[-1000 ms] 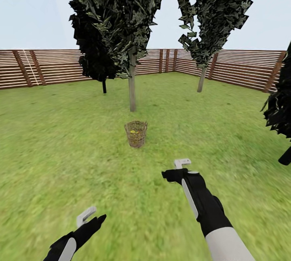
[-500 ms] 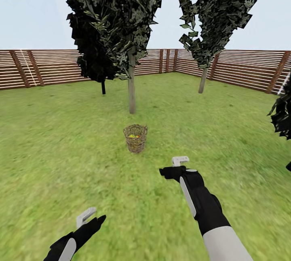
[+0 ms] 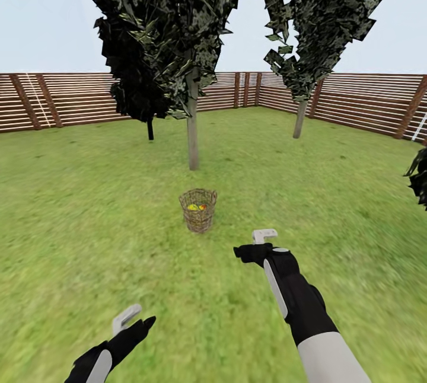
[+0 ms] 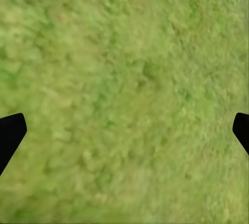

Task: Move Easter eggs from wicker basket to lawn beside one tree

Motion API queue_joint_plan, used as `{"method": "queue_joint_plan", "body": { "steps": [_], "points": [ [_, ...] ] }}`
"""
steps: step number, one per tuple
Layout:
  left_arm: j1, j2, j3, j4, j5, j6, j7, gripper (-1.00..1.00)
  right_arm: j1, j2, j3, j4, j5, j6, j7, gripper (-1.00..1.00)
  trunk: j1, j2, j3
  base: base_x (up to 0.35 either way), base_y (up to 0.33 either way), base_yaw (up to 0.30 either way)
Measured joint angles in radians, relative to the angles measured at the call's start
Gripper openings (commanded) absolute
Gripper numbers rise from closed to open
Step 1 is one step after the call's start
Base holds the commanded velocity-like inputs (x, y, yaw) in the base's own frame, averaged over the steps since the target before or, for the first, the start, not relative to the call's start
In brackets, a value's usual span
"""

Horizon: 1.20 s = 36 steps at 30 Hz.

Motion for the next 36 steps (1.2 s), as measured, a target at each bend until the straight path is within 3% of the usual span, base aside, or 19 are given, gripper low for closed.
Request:
{"method": "queue_joint_plan", "body": {
  "steps": [13, 17, 28, 36],
  "points": [
    [-0.001, 0.001, 0.001, 0.002, 0.0, 0.0, 0.0, 1.0, -0.003, 0.003, 0.0, 0.011, 0.006, -0.001, -0.006, 1.0, 0.0, 0.0, 0.0, 0.334, 0.0, 0.0],
    [-0.001, 0.002, 0.003, 0.005, 0.001, 0.0, 0.0, 1.0, -0.011, 0.011, -0.001, 0.03, 0.005, 0.0, -0.048, 1.0, 0.0, 0.0, 0.0, 0.334, 0.003, 0.0],
    [-0.001, 0.007, 0.009, 0.006, 0.003, 0.0, 0.0, 1.0, -0.075, 0.02, -0.004, 0.178, -0.001, -0.005, -0.09, 1.0, 0.0, 0.0, 0.0, 0.324, 0.076, 0.0],
    [0.003, 0.032, 0.014, 0.006, 0.006, -0.003, -0.004, 1.0, -0.084, 0.015, -0.005, 0.22, -0.002, -0.053, -0.086, 1.0, 0.0, 0.0, 0.0, 0.309, 0.131, 0.0]
  ]
}}
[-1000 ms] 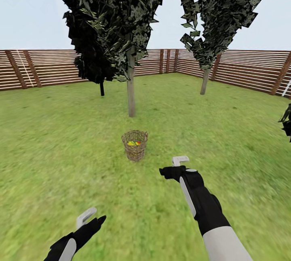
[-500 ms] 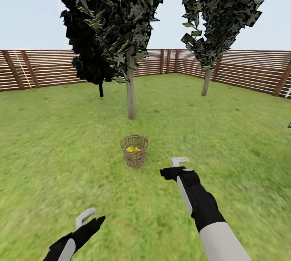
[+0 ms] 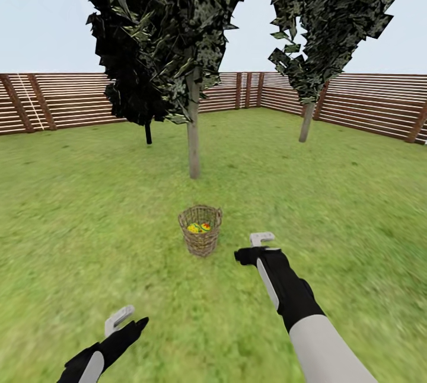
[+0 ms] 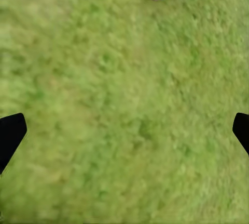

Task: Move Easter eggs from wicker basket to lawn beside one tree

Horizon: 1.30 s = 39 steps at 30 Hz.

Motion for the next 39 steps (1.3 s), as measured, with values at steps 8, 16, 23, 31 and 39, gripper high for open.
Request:
{"method": "queue_joint_plan", "body": {
  "steps": [8, 16, 23, 31, 39],
  "points": [
    [0.002, 0.005, 0.0, 0.003, 0.004, -0.005, -0.006, 1.0, 0.007, -0.005, -0.003, 0.004, 0.001, -0.063, 0.002, 1.0, 0.0, 0.0, 0.0, 0.307, 0.136, 0.0],
    [0.027, 0.009, 0.002, 0.008, 0.007, -0.007, -0.006, 1.0, 0.008, -0.005, 0.002, -0.001, 0.002, -0.057, 0.0, 1.0, 0.0, 0.0, 0.0, 0.308, 0.115, 0.0],
    [0.035, 0.01, 0.003, 0.015, 0.008, 0.0, -0.002, 1.0, 0.008, -0.004, 0.001, -0.002, 0.003, -0.038, 0.0, 1.0, 0.0, 0.0, 0.0, 0.309, 0.104, 0.0],
    [0.03, 0.02, 0.002, 0.042, 0.011, 0.004, -0.009, 1.0, 0.007, -0.002, -0.004, 0.002, 0.001, -0.018, -0.001, 1.0, 0.0, 0.0, 0.0, 0.31, 0.1, 0.0],
    [0.03, 0.023, 0.001, 0.046, 0.012, 0.007, -0.01, 1.0, -0.003, 0.001, -0.007, 0.015, 0.003, 0.025, -0.003, 1.0, 0.0, 0.0, 0.0, 0.311, 0.093, 0.0]
  ]
}}
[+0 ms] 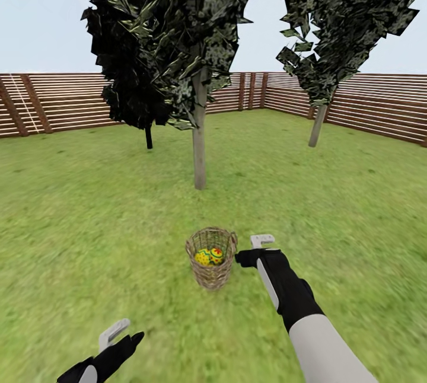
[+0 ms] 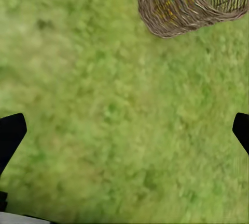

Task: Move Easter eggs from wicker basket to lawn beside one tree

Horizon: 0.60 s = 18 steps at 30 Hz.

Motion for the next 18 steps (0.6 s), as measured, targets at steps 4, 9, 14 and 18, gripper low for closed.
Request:
{"method": "queue_joint_plan", "body": {
  "steps": [4, 9, 14, 18],
  "points": [
    [0.0, 0.001, 0.0, 0.0, 0.0, 0.001, 0.0, 1.0, -0.011, 0.0, 0.0, 0.04, -0.001, 0.022, 0.001, 1.0, 0.0, 0.0, 0.0, 0.313, 0.078, 0.0],
    [0.0, 0.001, 0.0, 0.0, 0.0, 0.001, 0.001, 1.0, -0.079, 0.001, -0.002, 0.182, -0.003, 0.028, 0.006, 1.0, 0.0, 0.0, 0.0, 0.314, 0.069, 0.0],
    [0.0, 0.0, 0.0, 0.001, -0.001, 0.0, 0.002, 1.0, -0.109, 0.001, -0.003, 0.238, -0.006, 0.028, 0.007, 1.0, 0.0, 0.0, 0.0, 0.314, 0.032, 0.0],
    [0.0, 0.0, 0.0, 0.001, -0.002, 0.0, 0.002, 1.0, -0.119, 0.001, -0.002, 0.257, -0.008, 0.029, 0.007, 1.0, 0.0, 0.0, 0.0, 0.316, 0.01, 0.0]
  ]
}}
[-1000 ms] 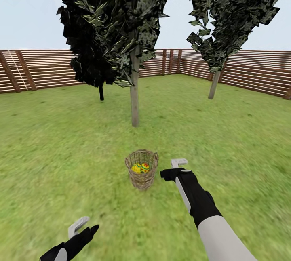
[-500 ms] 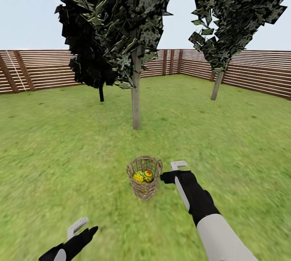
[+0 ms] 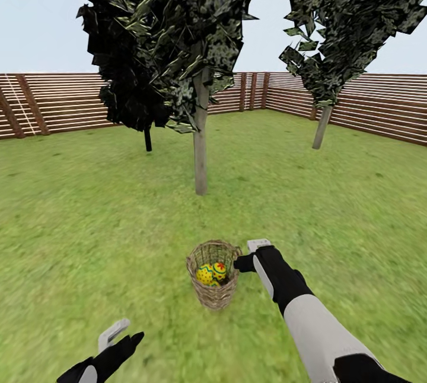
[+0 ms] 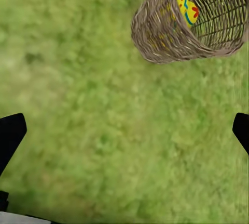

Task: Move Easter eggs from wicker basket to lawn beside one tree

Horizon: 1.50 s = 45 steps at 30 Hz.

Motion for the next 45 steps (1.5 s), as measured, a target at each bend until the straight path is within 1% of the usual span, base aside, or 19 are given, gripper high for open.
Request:
{"method": "queue_joint_plan", "body": {
  "steps": [29, 45],
  "points": [
    [0.0, 0.0, -0.001, 0.0, -0.005, 0.0, 0.0, 1.0, -0.007, -0.002, 0.001, 0.01, 0.001, 0.003, 0.0, 1.0, 0.0, 0.0, 0.0, 0.327, 0.001, 0.0],
    [0.0, 0.0, 0.0, 0.001, -0.006, -0.002, 0.011, 1.0, -0.004, -0.008, 0.0, 0.008, 0.0, 0.003, 0.004, 1.0, 0.0, 0.0, 0.0, 0.328, 0.0, 0.0]
  ]
}}
